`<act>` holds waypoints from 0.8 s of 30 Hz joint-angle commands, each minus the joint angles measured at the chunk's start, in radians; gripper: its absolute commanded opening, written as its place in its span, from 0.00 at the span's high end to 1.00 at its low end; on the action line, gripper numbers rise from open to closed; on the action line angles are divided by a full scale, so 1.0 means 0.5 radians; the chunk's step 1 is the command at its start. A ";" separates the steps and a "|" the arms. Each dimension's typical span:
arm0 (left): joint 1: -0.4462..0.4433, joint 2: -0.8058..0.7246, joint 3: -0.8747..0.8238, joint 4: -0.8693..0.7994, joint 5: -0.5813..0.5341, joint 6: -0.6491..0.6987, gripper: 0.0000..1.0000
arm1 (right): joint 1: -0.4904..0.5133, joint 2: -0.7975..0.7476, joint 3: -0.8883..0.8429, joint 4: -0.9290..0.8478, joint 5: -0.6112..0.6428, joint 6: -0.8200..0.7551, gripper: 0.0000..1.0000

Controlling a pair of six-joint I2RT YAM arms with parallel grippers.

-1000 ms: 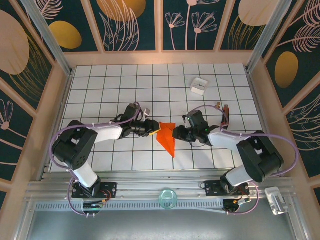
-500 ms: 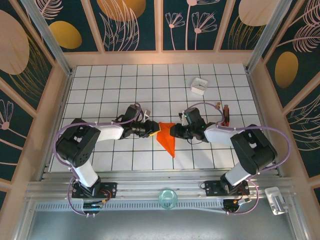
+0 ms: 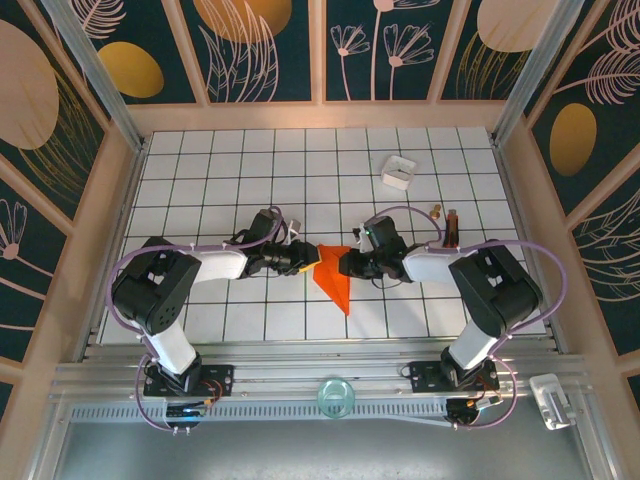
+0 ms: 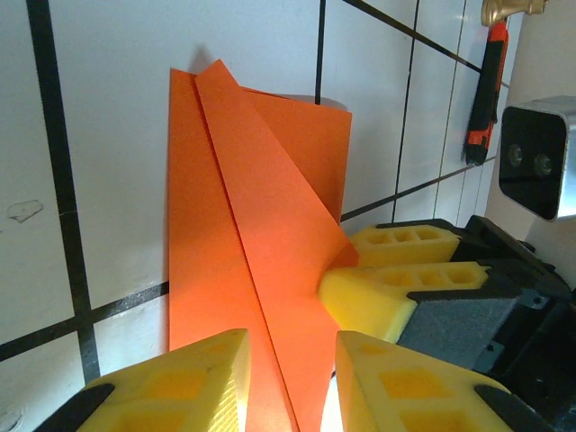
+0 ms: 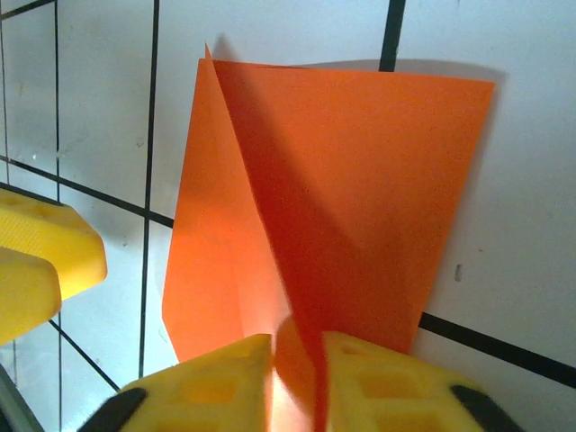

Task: Fold a paper plane with a square sheet of paper (pick it up from the middle)
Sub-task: Turn over the paper at the center of the table.

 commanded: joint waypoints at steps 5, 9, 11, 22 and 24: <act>0.008 -0.017 0.026 -0.018 0.007 0.035 0.68 | 0.007 -0.017 0.095 -0.016 -0.032 -0.055 1.00; 0.064 -0.144 0.014 -0.035 -0.034 0.035 0.68 | -0.061 -0.263 0.153 -0.324 0.134 -0.191 1.00; 0.117 -0.219 0.003 -0.050 -0.042 0.035 0.67 | -0.131 -0.406 0.214 -0.539 0.256 -0.260 1.00; 0.384 -0.540 0.120 -0.468 -0.188 0.298 0.61 | -0.043 -0.557 0.990 -1.815 1.908 -0.435 1.00; 0.400 -0.553 0.109 -0.461 -0.198 0.293 0.60 | 0.035 -0.484 1.100 -1.970 2.174 -0.358 1.00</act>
